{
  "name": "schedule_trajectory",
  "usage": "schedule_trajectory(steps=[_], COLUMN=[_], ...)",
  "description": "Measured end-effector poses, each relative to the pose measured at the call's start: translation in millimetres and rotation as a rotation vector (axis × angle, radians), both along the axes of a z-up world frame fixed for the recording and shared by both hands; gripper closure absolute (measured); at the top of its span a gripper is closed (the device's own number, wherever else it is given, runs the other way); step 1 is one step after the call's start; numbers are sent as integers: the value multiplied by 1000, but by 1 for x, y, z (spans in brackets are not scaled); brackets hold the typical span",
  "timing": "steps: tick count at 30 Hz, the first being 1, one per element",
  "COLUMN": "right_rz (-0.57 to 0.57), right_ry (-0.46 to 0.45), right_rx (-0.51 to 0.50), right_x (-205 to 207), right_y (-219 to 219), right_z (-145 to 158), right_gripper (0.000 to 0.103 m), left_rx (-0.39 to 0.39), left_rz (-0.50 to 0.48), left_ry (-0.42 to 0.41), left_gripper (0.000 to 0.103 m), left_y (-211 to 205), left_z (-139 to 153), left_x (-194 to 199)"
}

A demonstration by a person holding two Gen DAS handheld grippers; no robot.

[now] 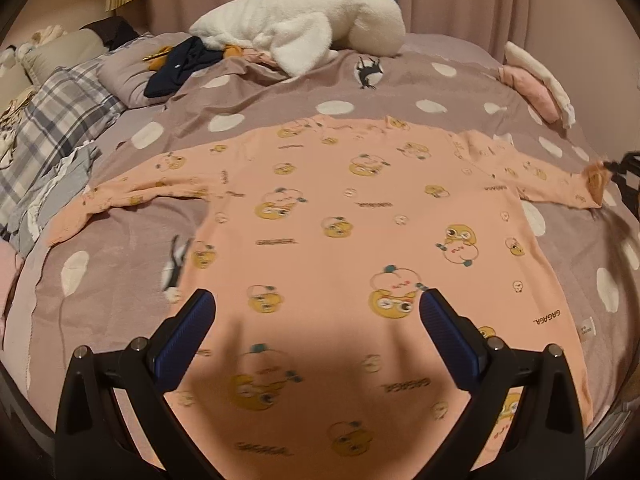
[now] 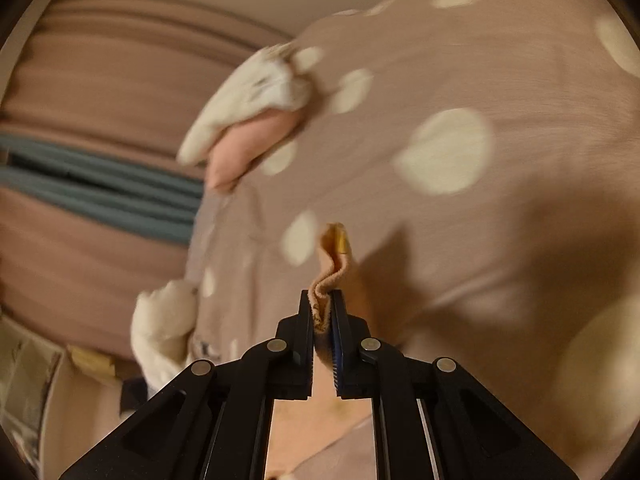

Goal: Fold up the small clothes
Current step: 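Grasp the sleeve cuff of the peach shirt with the right gripper, then fold the held sleeve across the shirt body and release with the right gripper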

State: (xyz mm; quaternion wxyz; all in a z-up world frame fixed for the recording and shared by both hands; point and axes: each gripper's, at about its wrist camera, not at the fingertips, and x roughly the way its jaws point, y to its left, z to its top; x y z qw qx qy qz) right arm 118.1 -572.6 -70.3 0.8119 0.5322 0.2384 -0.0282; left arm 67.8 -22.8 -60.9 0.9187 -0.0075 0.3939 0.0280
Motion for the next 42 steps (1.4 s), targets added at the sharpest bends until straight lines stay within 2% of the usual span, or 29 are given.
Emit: schedule_trajectory(steps=[5, 8, 11, 14, 16, 19, 24, 29, 31, 33, 34, 35, 36, 38, 42], right_rz=[113, 189, 264, 336, 401, 517, 649, 719, 747, 798, 840, 867, 886, 875, 849], right_ry=[-41, -65, -51, -44, -32, 29, 117, 150, 175, 164, 154, 149, 147, 133, 101], right_rx=[-44, -77, -102, -103, -100, -146, -206, -227, -191, -79, -27, -14, -25, -105, -187], right_x=[19, 41, 65, 85, 101, 111, 115, 122, 117, 116, 117, 117, 116, 110, 102], right_y=[74, 138, 206, 274, 325, 404, 497, 521, 521, 516, 516, 521, 523, 525, 525], right_z=[39, 57, 62, 57, 48, 28, -5, -16, -19, -21, -20, -17, -13, -1, 10], right_gripper=[93, 93, 93, 93, 93, 93, 93, 91, 81, 66, 63, 56, 51, 48, 47], left_rx=[-54, -67, -101, -112, -148, -183, -122, -139, -131, -132, -136, -139, -143, -150, -179], left_rz=[70, 129, 181, 254, 280, 324, 421, 423, 433, 443, 448, 449, 447, 438, 402], left_ry=[-34, -38, -63, -103, -115, -105, -109, -114, -111, -105, -103, -103, -105, -110, -119], left_gripper=[1, 1, 1, 1, 1, 1, 1, 1, 1, 1, 1, 1, 1, 1, 1], left_y=[43, 76, 110, 138, 158, 182, 204, 216, 218, 219, 220, 220, 220, 220, 221], left_z=[21, 29, 38, 46, 48, 47, 46, 47, 46, 45, 45, 45, 45, 45, 42], left_x=[-14, -23, -36, -51, -59, -66, -78, -87, -89, -88, -88, -89, -89, -88, -83])
